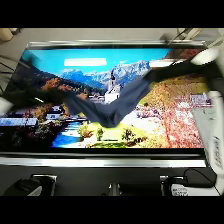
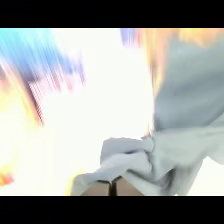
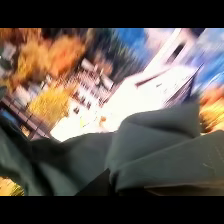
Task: Fold the shirts.
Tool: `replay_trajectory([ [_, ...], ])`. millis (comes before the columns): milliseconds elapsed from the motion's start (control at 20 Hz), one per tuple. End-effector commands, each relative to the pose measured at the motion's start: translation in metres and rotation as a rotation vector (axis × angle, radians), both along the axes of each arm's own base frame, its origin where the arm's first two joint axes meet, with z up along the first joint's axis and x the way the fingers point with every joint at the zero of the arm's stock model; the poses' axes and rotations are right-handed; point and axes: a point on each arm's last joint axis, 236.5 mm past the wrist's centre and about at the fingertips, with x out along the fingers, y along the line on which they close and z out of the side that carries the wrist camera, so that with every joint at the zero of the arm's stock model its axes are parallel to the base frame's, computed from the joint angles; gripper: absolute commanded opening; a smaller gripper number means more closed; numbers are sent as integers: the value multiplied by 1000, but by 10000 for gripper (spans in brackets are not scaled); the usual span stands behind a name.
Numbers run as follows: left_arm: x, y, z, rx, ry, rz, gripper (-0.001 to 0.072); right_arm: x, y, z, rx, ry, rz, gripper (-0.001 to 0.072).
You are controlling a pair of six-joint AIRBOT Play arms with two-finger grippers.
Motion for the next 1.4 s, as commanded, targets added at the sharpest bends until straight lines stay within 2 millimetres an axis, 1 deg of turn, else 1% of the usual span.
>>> replay_trajectory([
  [0,-49,65,232,-76,-594,176,21,-56,-49,185,-95,-488,-151,24],
  [50,-71,70,271,-108,-701,187,21,-79,-58,215,-146,-588,-197,24],
  [100,-91,73,298,-143,-776,191,21,-104,-62,240,-179,-665,-226,24],
  [150,-105,75,311,-184,-804,198,21,-123,-66,256,-201,-710,-255,24],
  [200,-114,77,317,-200,-823,200,21,-139,-71,266,-226,-738,-286,24],
  [250,-118,78,319,-202,-832,201,21,-152,-76,271,-248,-749,-308,24],
  [300,-121,80,321,-198,-843,205,21,-162,-81,271,-262,-739,-333,24],
  [350,-121,82,325,-197,-859,212,21,-169,-82,267,-268,-713,-342,24],
  [400,-122,83,329,-202,-879,216,21,-175,-82,259,-281,-679,-332,24],
  [450,-119,85,331,-196,-889,225,21,-179,-81,247,-300,-630,-310,24],
  [500,-112,86,326,-174,-876,233,21,-182,-81,232,-321,-570,-289,24],
  [550,-100,87,314,-137,-840,241,21,-183,-83,212,-344,-486,-268,24],
  [600,-85,86,294,-101,-779,242,21,-185,-87,188,-369,-380,-253,24],
  [700,-48,79,233,-30,-588,226,22,-183,-94,129,-403,-137,-202,24],
  [750,-28,75,193,2,-480,216,21,-182,-94,93,-406,-9,-165,24],
  [850,4,69,113,54,-295,204,21,-178,-94,23,-390,181,-134,23],
  [900,18,67,66,81,-195,199,21,-174,-94,-18,-375,255,-134,23],
  [950,28,65,23,104,-107,195,22,-169,-94,-55,-359,301,-156,23],
  [1000,37,64,-20,125,-27,193,21,-156,-97,-92,-343,310,-200,23],
  [1050,46,64,-58,140,35,195,22,-143,-100,-123,-332,302,-238,24],
  [1100,54,63,-86,151,76,198,21,-128,-105,-147,-326,294,-285,24],
  [1150,65,62,-109,159,108,201,22,-113,-110,-166,-320,286,-322,24],
  [1200,76,61,-127,164,129,204,22,-94,-115,-182,-312,275,-358,24],
  [1250,88,59,-142,162,146,208,22,-74,-116,-193,-278,254,-404,24],
  [1300,97,57,-156,156,166,213,22,-57,-116,-202,-235,242,-450,24],
  [1350,103,50,-170,124,207,217,22,-43,-114,-210,-175,243,-497,25],
])
